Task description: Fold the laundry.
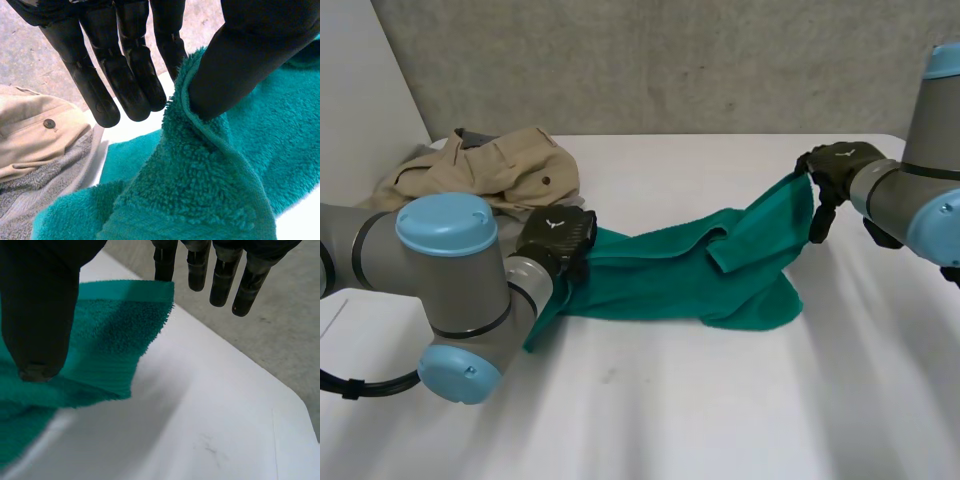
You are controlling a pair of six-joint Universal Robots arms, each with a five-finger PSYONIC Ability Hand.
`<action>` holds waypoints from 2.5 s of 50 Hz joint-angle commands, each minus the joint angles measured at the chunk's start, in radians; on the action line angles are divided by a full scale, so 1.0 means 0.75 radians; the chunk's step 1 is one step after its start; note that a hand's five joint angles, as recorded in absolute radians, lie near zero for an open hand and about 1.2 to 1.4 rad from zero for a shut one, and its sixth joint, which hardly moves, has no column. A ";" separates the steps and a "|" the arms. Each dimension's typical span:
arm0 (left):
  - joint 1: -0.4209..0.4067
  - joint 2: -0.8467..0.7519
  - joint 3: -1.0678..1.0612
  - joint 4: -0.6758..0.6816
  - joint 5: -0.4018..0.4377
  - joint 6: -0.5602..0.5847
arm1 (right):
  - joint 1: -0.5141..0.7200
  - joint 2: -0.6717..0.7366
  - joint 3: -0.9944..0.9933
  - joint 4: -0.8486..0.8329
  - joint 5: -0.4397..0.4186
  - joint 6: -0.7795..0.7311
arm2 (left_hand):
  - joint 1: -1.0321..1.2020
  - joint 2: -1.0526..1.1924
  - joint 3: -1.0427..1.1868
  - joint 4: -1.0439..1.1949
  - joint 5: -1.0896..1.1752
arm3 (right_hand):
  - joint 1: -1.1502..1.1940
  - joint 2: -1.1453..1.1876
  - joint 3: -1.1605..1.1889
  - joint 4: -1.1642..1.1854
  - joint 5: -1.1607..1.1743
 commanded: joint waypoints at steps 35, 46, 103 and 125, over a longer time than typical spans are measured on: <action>0.081 0.174 -0.185 -0.014 0.016 0.004 | 0.268 -0.361 0.724 -0.498 -0.055 -0.463 | 0.335 0.264 0.272 0.264 0.339 | 0.112 0.100 0.108 0.088 0.099; 0.120 0.172 -0.189 -0.012 0.016 0.004 | 0.299 -0.132 0.597 -0.510 -0.060 -0.504 | 0.335 0.264 0.272 0.264 0.339 | 0.331 0.319 0.327 0.307 0.318; 0.098 -0.024 0.688 0.442 0.008 0.640 | 0.035 -0.207 0.010 -1.027 -0.005 0.064 | 0.335 0.264 0.272 0.264 0.339 | 1.555 1.543 1.551 1.531 1.542; 0.075 0.207 -0.268 0.381 0.016 0.526 | -0.261 -0.469 0.916 -0.705 -0.450 0.032 | 0.335 0.264 0.272 0.264 0.339 | 1.555 1.543 1.551 1.531 1.542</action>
